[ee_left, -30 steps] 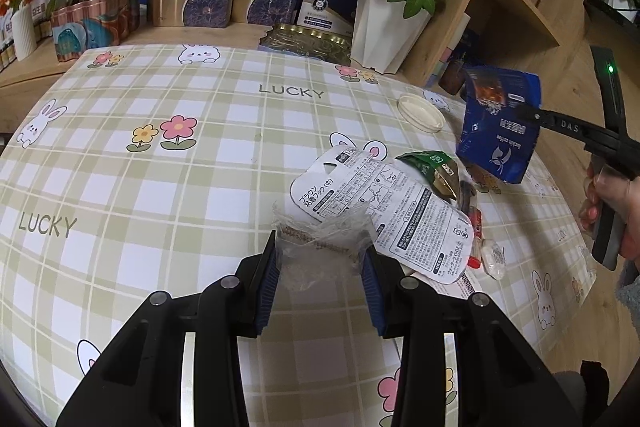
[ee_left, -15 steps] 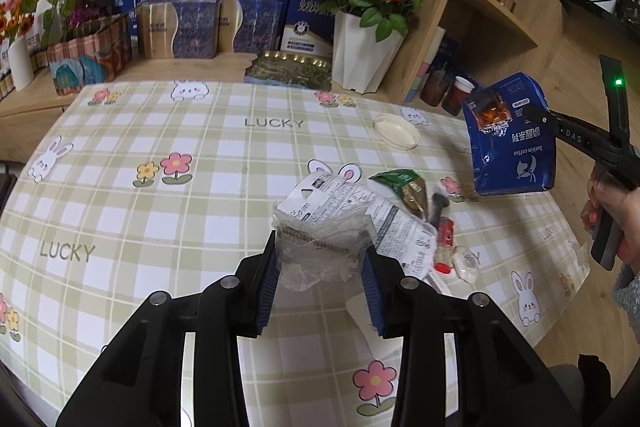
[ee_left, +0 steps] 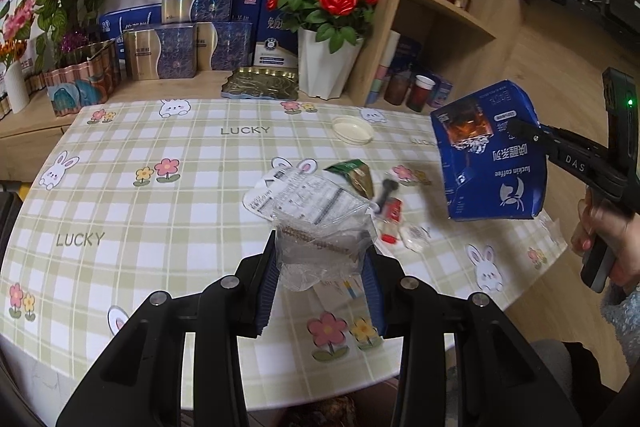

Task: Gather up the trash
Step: 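Carry the wrapper and blue coffee box with both tools over the brown bin, then open the right tool to drop the coffee box while the left tool drops the wrapper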

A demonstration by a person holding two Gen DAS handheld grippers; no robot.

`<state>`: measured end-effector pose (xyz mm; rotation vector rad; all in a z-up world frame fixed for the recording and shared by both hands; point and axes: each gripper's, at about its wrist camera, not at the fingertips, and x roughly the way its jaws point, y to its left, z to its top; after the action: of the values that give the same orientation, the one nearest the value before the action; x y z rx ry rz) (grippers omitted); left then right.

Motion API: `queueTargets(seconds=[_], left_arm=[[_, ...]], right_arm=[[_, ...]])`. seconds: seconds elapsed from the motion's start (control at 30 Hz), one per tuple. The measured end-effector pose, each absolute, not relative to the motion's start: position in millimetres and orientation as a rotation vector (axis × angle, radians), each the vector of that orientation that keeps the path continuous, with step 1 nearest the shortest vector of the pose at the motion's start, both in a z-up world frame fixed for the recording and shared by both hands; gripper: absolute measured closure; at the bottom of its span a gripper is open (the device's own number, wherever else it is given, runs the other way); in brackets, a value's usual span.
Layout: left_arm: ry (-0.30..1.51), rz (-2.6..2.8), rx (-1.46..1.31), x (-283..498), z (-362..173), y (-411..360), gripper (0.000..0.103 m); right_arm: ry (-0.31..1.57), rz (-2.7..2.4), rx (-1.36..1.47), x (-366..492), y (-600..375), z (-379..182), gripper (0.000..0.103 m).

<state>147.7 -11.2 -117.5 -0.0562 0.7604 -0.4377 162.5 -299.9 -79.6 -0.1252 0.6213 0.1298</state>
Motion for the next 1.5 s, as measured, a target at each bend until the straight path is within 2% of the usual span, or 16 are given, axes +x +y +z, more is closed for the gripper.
queueTargets(seconds=[0.73,0.97,1.5], left_arm=[[0.711,-0.435,-0.063,9.6,-90.9,34.7,0.066],[0.723,-0.425,-0.077,-11.1,-103.4,47.3,0.066],[0.853,-0.42,-0.122,-5.6,-167.6,42.5,0.066]], right_arm=[[0.634,0.346,-0.038,10.3,-239.2,-96.3,0.083],[0.721,0.43,-0.035,-11.4,-207.7,-129.6,0.083],[1.04,0.504,0.024,-13.5,-181.5,-247.9,0.083]])
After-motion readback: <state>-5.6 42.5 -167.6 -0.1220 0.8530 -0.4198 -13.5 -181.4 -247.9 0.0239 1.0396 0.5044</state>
